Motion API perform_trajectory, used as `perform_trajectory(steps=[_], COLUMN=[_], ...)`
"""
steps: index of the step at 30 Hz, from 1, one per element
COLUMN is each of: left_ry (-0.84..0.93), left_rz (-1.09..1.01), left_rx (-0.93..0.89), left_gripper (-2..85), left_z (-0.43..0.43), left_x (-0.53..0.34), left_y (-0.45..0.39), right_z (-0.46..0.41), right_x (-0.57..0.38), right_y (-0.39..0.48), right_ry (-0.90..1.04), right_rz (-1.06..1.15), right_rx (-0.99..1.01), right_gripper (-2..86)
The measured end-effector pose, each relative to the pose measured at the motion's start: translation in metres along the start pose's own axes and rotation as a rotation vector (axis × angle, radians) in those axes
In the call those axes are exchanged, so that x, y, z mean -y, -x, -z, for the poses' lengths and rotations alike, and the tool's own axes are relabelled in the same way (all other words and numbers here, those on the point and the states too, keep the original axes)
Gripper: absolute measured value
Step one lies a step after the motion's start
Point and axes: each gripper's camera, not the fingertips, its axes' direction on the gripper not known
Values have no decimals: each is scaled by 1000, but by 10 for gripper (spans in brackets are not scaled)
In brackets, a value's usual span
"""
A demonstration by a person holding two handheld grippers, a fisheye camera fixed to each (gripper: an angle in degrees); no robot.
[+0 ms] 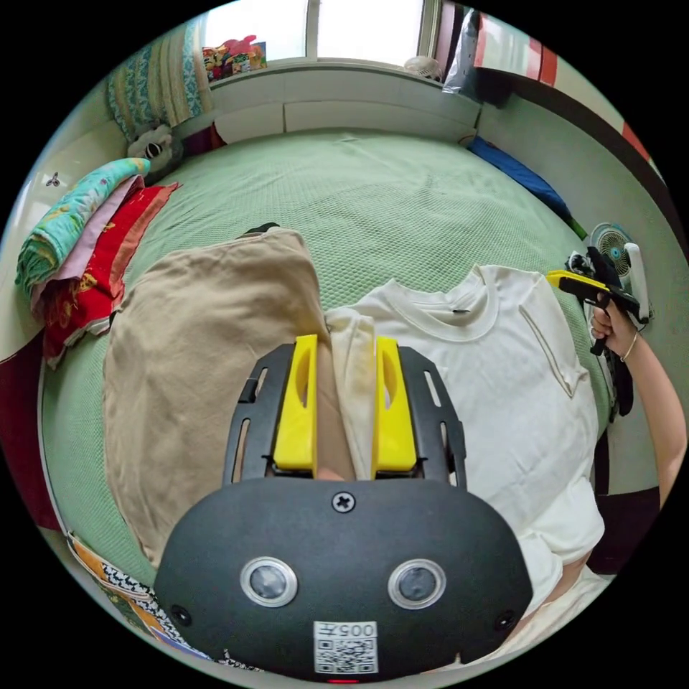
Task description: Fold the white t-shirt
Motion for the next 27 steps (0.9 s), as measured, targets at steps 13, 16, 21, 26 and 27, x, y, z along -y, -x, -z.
perform_trajectory(steps=[13,16,21,26,27], left_ry=[-62,-109,-148,-216,-245], left_rz=[-55,-51,-59,-16,9], left_rx=[49,17,37,75,66], left_gripper=[27,24,24,23,23], left_z=[54,77,98,120,129], left_x=[-21,-20,0,39,49], left_y=[2,4,5,13,17], right_z=[13,34,59,90,96], right_x=[-33,-32,-19,28,34], right_y=[16,9,0,-11,-12], right_ry=[-51,-63,-90,-155,-170], right_rz=[56,48,44,34,32], right_rx=[10,5,-48,-199,-213], right_gripper=[-3,-7,-8,-7,-7])
